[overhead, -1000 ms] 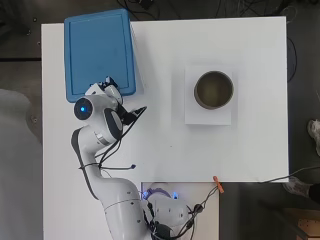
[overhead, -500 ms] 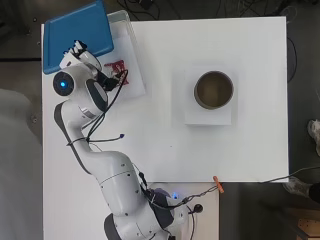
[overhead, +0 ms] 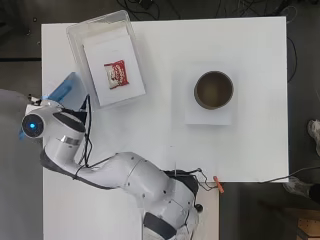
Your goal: Teleoperate dual arm-hand system to remove items from a box
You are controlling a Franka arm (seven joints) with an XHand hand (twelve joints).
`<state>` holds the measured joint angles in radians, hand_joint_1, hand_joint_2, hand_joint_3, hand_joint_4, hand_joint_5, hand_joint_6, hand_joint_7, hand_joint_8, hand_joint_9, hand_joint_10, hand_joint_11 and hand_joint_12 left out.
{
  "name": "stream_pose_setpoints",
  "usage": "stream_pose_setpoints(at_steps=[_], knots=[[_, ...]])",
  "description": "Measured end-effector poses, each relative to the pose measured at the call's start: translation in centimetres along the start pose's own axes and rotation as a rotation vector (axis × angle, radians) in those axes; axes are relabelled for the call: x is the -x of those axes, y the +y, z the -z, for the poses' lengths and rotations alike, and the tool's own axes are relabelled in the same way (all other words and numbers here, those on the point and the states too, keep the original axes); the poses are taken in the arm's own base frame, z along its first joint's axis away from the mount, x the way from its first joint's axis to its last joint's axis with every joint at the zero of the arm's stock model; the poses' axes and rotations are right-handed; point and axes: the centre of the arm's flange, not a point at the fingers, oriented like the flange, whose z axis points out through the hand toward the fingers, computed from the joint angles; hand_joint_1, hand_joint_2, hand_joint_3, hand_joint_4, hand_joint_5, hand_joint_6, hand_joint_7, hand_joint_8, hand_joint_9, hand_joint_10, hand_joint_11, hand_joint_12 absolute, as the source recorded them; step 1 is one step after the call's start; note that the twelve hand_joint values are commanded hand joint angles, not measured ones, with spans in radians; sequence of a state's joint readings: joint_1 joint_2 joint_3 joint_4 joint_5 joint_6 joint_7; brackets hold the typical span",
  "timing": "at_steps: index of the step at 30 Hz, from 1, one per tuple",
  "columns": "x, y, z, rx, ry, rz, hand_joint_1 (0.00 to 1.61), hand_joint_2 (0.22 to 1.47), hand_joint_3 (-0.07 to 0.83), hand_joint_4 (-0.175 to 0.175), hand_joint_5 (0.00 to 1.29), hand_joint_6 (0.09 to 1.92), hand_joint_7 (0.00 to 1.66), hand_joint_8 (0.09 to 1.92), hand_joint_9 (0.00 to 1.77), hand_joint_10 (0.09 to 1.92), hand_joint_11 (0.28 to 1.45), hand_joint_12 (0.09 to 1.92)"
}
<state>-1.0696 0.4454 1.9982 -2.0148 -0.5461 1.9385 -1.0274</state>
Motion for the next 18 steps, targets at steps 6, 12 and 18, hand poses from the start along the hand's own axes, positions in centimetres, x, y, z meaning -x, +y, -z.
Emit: stream_pose_setpoints(at_steps=[6, 12, 18], knots=[[-0.4, -7.7, 6.5, 0.141, 0.038, 0.081, 1.35, 1.19, 0.000, -0.173, 0.69, 1.31, 0.78, 1.34, 0.95, 1.11, 0.67, 0.50], [-0.4, -12.5, 8.1, 0.028, 0.146, 0.075, 0.05, 0.75, -0.008, 0.029, 0.13, 0.09, 0.19, 0.09, 0.33, 0.09, 0.45, 0.09], [-6.4, -10.4, -13.6, -0.483, -0.095, 0.001, 0.00, 0.89, 0.010, 0.043, 0.32, 0.09, 0.34, 0.09, 0.41, 0.09, 0.46, 0.09]])
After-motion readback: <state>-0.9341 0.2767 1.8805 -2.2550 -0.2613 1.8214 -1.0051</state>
